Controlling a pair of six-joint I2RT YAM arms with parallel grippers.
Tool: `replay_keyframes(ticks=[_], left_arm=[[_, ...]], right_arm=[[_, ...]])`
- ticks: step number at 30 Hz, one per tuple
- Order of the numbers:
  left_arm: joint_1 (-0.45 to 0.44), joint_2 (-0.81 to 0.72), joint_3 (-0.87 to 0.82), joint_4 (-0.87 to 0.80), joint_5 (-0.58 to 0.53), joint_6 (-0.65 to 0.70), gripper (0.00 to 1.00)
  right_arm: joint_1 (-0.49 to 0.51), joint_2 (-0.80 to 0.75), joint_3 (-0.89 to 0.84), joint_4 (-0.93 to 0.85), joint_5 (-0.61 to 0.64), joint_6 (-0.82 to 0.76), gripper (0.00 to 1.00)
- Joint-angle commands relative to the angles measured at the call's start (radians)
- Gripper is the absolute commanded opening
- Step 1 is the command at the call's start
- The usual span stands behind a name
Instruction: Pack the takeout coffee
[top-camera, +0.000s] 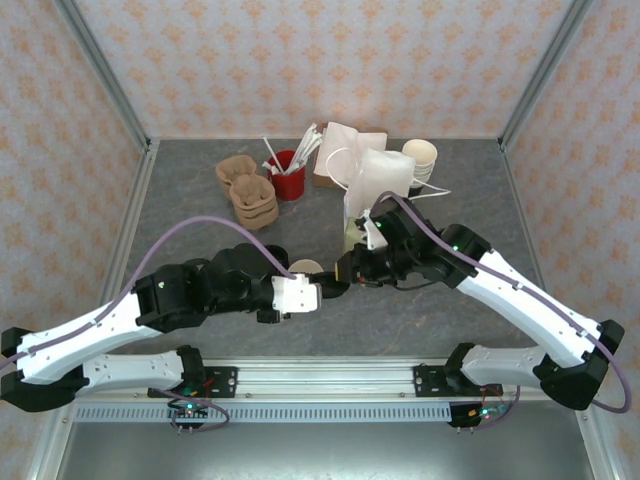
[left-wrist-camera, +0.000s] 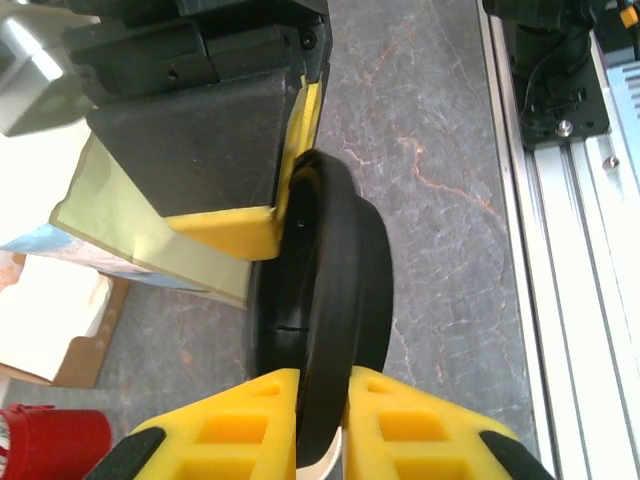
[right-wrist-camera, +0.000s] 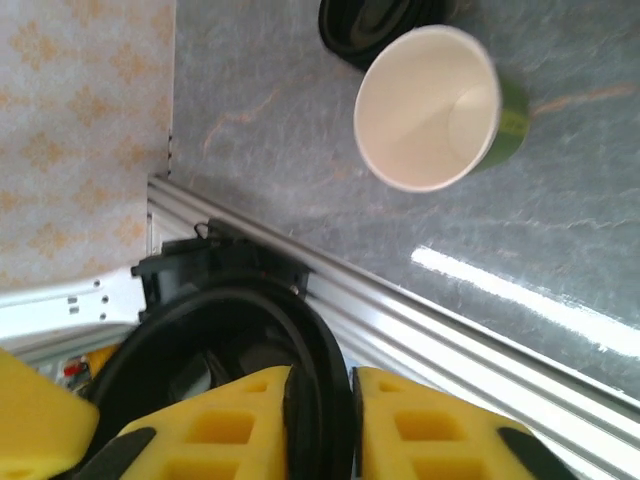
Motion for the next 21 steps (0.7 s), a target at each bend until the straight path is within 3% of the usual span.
replay_keyframes(ticks=[1,4,12,21], left_arm=[[-0.002,0.004,0.022,0.071,-0.033,-0.134,0.16],[0.000,-0.006,-0.014,0.108,-0.031,-0.173,0.15],[0.084,-0.030,-0.044,0.117,0.010,-0.354,0.10],[0.257,-0.049,-0.104,0.093,0.064,-0.682,0.09]], right_arm=[[0.003,-0.037,-0.003,0.036,0.093,0.007,0.25],[0.003,-0.062,0.004,0.032,0.181,0.026,0.38],[0.003,-0.196,-0.013,0.029,0.390,0.042,0.46],[0.037,-0.264,-0.148,0.222,0.301,0.121,0.41]])
